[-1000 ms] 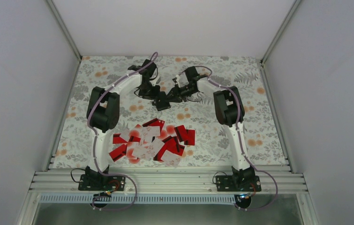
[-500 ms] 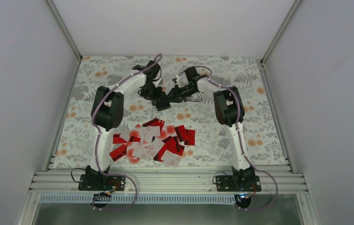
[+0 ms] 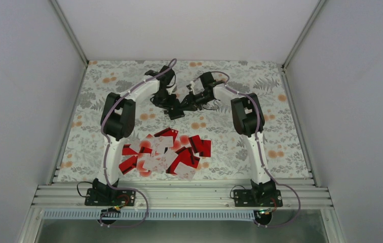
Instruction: Put the credit cards into the card holder
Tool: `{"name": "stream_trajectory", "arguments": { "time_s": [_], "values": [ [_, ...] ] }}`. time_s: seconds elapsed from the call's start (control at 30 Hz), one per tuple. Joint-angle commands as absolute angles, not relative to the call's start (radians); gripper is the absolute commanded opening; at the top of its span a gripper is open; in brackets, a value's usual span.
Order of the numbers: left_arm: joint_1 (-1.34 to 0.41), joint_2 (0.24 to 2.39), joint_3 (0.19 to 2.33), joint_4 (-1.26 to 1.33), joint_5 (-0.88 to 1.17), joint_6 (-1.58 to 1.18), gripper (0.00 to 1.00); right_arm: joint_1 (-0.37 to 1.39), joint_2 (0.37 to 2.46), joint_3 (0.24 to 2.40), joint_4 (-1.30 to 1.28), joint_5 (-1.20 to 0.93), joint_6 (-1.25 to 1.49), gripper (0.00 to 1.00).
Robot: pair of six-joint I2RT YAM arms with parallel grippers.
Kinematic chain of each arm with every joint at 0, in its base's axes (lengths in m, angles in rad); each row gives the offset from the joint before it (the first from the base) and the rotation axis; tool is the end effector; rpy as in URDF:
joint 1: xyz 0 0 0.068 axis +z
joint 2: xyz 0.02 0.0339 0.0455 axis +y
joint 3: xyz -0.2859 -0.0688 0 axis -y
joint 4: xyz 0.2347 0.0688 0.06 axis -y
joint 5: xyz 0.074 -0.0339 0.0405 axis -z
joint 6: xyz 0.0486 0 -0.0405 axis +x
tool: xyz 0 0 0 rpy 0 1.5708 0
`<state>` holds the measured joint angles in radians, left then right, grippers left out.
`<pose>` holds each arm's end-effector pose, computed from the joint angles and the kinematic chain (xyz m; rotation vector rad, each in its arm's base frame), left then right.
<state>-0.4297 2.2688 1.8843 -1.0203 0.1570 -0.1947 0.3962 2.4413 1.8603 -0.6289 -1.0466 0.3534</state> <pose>0.4186 -0.2002 0.1798 0.3733 2.9939 -0.3029 0.4473 0.2327 0.1271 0.3316 -2.6119 -1.5807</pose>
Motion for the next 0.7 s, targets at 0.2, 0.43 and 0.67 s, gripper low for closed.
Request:
{"name": "stream_trajectory", "arguments": {
  "time_s": [0.2,0.43,0.67],
  "values": [
    [-0.434,2.262,1.919,-1.028,0.137,-0.190,0.02,0.398,2.476,1.844,-0.663,-1.019,0.327,0.17],
    [-0.422,2.252,1.944,-1.020,0.160,-0.211,0.02,0.399,2.474,1.782,-0.631,-1.049,0.340,0.16],
    [-0.392,2.293,1.999,-1.002,0.251,-0.261,0.02,0.403,2.471,1.767,-0.634,-1.079,0.342,0.16]
  ]
}}
